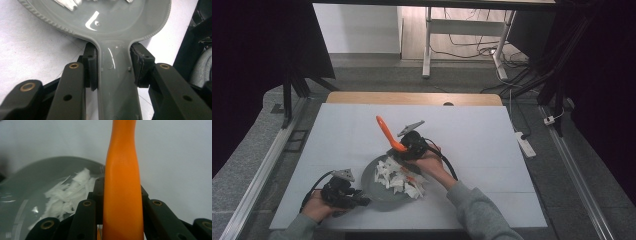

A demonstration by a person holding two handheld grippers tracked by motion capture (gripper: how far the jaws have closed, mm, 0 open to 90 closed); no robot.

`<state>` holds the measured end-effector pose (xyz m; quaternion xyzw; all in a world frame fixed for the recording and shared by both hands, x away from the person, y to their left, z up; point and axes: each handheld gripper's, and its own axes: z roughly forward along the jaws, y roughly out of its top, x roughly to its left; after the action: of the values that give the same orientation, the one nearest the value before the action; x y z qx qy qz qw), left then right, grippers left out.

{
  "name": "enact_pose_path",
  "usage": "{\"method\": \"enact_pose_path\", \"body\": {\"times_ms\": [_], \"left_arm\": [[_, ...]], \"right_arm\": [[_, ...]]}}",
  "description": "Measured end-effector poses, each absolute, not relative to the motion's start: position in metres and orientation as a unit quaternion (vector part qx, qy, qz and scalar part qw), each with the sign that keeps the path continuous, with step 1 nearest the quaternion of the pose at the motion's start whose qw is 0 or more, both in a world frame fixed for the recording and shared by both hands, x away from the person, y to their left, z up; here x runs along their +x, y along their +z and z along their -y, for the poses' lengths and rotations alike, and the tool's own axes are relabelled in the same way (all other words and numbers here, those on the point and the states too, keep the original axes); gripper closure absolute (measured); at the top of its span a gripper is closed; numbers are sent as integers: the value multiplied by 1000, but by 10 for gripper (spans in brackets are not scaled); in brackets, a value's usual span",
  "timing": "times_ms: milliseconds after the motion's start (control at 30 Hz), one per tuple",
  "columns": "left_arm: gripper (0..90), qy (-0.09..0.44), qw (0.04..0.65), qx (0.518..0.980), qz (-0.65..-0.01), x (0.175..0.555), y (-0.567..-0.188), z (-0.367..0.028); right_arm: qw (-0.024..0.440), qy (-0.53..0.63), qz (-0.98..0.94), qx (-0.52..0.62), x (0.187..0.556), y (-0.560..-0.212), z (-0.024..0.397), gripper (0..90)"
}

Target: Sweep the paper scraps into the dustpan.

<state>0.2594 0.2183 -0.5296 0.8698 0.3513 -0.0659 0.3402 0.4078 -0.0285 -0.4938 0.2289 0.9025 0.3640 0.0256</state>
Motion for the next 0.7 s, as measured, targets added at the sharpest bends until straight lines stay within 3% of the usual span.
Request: {"method": "enact_pose_path", "body": {"times_ms": [100,433,700], "left_arm": [[609,-65,339,871,-350,259,-529,-219],[609,-65,339,871,-351,259,-529,-219],[608,-65,340,870,-350,259,-529,-219]], "right_arm": [[23,386,-896,220,403,-484,30,715],[91,429,-857,271,419,-459,77,715],[117,419,-847,306,426,-462,100,715]]}}
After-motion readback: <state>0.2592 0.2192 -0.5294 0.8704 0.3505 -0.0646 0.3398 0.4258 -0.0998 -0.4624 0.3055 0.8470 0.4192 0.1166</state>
